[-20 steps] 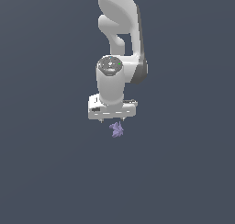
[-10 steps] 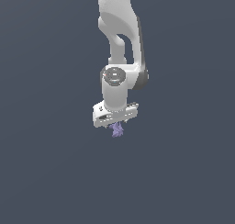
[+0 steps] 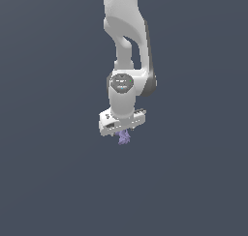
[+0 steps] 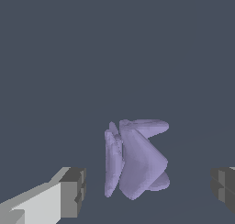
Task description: Pick up the object and move it to a goal position.
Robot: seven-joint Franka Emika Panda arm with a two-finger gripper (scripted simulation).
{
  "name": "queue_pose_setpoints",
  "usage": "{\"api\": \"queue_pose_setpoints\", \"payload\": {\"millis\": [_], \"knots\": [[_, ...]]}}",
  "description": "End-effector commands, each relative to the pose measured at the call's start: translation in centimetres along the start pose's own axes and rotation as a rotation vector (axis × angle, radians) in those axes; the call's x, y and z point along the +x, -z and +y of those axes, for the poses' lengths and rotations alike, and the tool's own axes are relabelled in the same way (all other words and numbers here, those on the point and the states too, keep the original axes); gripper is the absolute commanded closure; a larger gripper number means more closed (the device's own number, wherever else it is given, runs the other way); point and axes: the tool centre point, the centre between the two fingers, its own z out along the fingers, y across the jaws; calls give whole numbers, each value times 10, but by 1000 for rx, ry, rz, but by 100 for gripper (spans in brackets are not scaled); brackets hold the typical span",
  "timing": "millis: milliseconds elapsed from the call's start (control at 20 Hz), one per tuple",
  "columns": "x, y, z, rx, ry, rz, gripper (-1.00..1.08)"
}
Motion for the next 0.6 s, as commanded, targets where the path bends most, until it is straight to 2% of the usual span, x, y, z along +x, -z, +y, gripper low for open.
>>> {"api": "queue_pose_setpoints", "payload": {"millis": [0,550], "knots": [[0,-5,0,0,1,0,-92],[-1,-48,0,0,5,0,-92]]}}
